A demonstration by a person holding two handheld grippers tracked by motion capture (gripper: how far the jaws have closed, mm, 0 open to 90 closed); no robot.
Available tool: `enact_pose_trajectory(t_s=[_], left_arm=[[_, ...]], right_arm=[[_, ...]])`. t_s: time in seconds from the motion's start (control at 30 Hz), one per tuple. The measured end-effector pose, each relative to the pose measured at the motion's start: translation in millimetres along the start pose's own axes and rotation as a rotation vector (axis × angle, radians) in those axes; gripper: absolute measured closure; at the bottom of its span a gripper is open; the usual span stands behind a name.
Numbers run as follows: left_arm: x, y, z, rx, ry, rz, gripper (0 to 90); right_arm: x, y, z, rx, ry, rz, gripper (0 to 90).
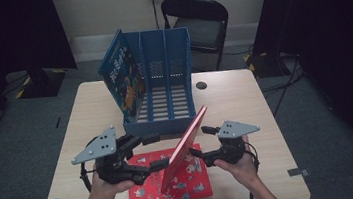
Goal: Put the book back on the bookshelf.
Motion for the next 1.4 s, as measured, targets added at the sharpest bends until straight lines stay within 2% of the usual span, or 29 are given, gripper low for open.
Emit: enact_pose_trajectory(t_s=[0.13, 0.2, 0.23, 0.33, 0.53, 0.6, 0.63, 0.7, 0.77, 1.07, 1.13, 1.4], left_arm=[[-0.3, -1.6, 1.5, -0.013, -0.019, -0.009, 29.6], [4.0, -6.5, 0.0, -0.047, -0.026, -0.013, 30.6], [8.0, -12.0, -1.1, -0.076, -0.041, -0.005, 31.1], [20.9, -25.0, -5.2, -0.113, -0.096, 0.015, 31.1], [52.7, -45.2, -20.2, -0.121, -0.206, 0.073, 30.7], [64.4, -50.1, -25.6, -0.122, -0.251, 0.059, 30.6], [70.1, -52.8, -27.8, -0.116, -0.275, 0.075, 30.6], [78.5, -55.3, -30.8, -0.104, -0.287, 0.101, 30.2], [82.4, -55.5, -33.1, -0.094, -0.316, 0.102, 30.2], [84.8, -53.9, -35.5, -0.091, -0.307, 0.112, 31.4], [85.1, -53.2, -36.1, -0.087, -0.303, 0.114, 31.8], [85.6, -53.6, -38.5, -0.092, -0.302, 0.123, 30.2]], right_arm=[[0.5, 0.9, 0.2, 0.001, -0.003, -0.002, 16.3], [0.2, 0.5, 0.4, 0.000, -0.002, -0.001, 16.4], [-0.3, 0.3, 0.7, 0.000, 0.000, -0.001, 16.4], [-2.5, -0.2, 1.9, 0.000, 0.009, 0.001, 16.4], [-4.0, 1.1, 1.1, 0.000, 0.013, -0.001, 16.7], [-4.8, 1.6, 0.3, 0.003, 0.013, -0.004, 17.4], [-5.1, 1.7, -0.2, 0.002, 0.015, -0.005, 17.8], [-5.3, 2.2, -1.2, 0.009, 0.014, -0.010, 18.1], [-5.0, 2.6, -1.6, 0.010, 0.013, -0.013, 18.4], [-3.8, 6.7, -3.0, 0.018, 0.008, -0.042, 17.7], [-4.1, 6.3, -4.8, 0.034, 0.001, -0.039, 18.0], [-5.6, 7.5, -10.3, 0.034, 0.002, -0.049, 19.4]])
Point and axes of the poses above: each handheld gripper's, and its own axes: z roughly backward along the jaws, x roughly out of its underside, y roughly to its right, the point moved 3 cm from there along -z, roughly forward along the jaws, and after that the axes turned 1 degree about y, right-handed, at the moved point
